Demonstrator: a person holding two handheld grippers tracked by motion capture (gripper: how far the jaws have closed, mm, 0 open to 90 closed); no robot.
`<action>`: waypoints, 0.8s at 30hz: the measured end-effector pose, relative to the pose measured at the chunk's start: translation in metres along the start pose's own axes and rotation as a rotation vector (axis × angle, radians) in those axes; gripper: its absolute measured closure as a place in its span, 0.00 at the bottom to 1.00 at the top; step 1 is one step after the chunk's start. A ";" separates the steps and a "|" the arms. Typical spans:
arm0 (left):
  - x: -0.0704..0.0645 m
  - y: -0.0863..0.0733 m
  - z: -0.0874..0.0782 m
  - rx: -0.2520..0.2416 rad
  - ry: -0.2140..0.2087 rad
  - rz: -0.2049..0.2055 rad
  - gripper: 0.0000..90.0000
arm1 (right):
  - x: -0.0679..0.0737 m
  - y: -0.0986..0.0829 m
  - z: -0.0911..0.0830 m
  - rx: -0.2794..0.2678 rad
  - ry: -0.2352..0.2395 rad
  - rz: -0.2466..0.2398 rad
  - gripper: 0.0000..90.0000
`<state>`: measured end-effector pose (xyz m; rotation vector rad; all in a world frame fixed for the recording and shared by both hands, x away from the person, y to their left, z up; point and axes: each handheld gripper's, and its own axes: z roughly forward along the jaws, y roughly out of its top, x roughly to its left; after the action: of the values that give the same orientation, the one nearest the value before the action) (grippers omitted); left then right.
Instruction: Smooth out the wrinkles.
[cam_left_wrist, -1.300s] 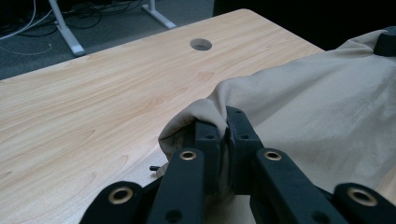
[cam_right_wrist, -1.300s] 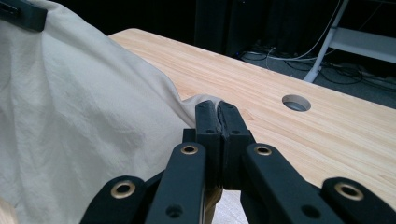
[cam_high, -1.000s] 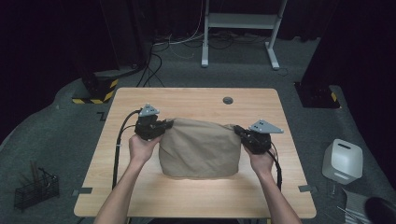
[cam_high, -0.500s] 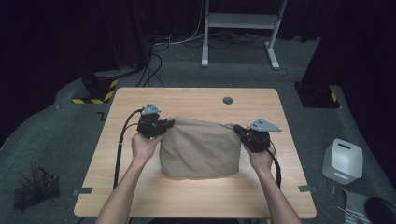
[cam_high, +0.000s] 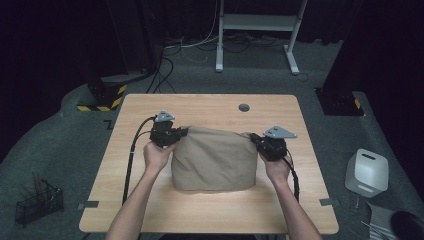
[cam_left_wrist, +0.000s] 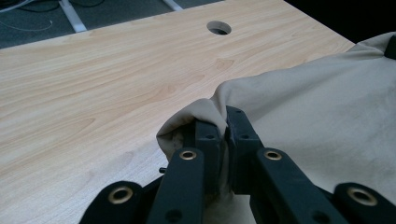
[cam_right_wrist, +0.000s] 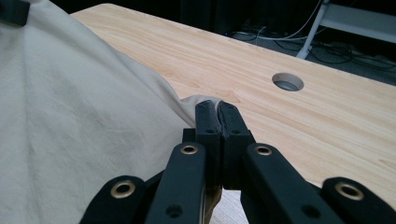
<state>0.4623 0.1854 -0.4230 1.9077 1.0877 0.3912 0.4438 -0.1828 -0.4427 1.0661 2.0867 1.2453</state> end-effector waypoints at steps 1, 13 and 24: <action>0.000 0.000 0.001 0.002 0.000 0.000 0.95 | 0.000 0.000 0.001 0.000 0.000 0.002 0.98; 0.005 -0.001 0.007 -0.006 -0.005 -0.015 0.95 | -0.003 0.004 0.006 0.019 -0.020 0.006 0.98; 0.006 -0.004 0.017 -0.001 0.017 -0.015 0.95 | -0.006 0.001 0.015 0.036 -0.041 0.031 0.98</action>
<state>0.4741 0.1820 -0.4362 1.8979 1.1118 0.3998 0.4586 -0.1795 -0.4487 1.1350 2.0768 1.1944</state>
